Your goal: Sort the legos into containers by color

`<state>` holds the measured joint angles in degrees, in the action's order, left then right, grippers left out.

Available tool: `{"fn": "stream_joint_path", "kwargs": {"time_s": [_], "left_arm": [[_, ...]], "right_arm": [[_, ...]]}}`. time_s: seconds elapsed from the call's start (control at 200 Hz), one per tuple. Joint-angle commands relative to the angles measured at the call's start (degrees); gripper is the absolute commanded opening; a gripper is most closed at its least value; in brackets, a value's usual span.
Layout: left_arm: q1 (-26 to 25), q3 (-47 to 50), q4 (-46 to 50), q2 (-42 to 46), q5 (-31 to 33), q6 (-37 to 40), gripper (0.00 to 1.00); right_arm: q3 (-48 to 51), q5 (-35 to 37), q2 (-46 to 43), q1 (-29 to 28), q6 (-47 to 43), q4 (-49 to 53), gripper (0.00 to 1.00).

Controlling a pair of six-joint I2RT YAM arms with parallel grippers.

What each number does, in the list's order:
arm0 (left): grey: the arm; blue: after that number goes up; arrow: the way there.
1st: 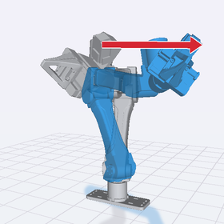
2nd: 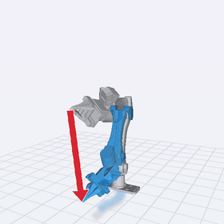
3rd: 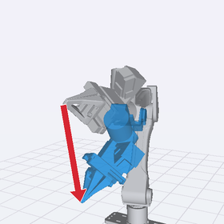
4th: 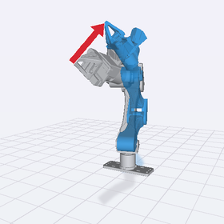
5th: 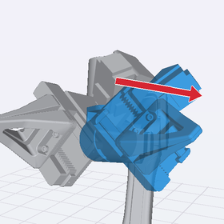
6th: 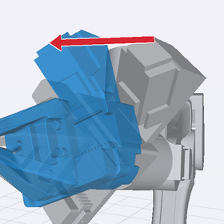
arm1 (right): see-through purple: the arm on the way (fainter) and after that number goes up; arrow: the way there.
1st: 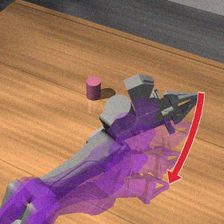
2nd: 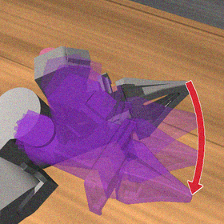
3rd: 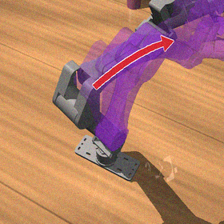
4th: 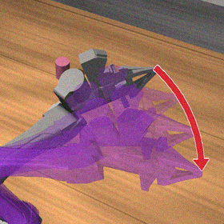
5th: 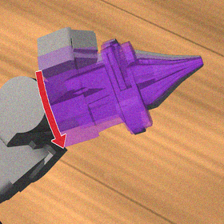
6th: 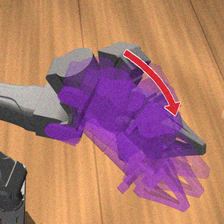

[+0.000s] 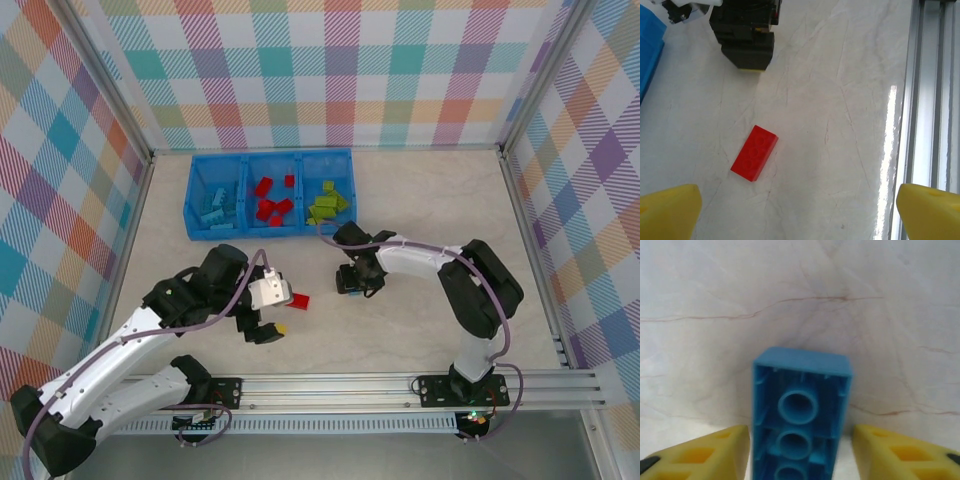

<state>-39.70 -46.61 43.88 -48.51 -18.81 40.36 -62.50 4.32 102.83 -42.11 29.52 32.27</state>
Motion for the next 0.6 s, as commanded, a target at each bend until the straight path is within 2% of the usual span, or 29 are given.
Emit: {"fn": "stream_joint_path", "kwargs": {"time_s": [0.0,0.08,0.27,0.435,0.595], "left_arm": [[-0.64,1.01,-1.19,2.61,2.94,3.19,1.00],[-0.63,2.19,-2.31,4.52,3.82,3.24,1.00],[0.17,4.37,-7.34,8.86,6.92,0.36,1.00],[3.04,7.06,-18.55,14.45,16.12,-8.98,1.00],[8.50,7.97,-26.55,19.92,27.08,-18.23,1.00]], "right_arm": [[-0.94,0.29,1.04,-0.34,-0.35,-1.29,0.42],[-0.78,-0.49,-0.05,-0.35,-0.62,-2.05,0.32],[-2.55,-6.22,-5.18,-0.98,-3.25,-5.50,0.29],[-10.70,-8.40,-6.17,-4.47,-7.42,-9.86,0.27],[-23.12,-11.29,0.47,-6.06,-10.71,-16.43,0.26]]}}
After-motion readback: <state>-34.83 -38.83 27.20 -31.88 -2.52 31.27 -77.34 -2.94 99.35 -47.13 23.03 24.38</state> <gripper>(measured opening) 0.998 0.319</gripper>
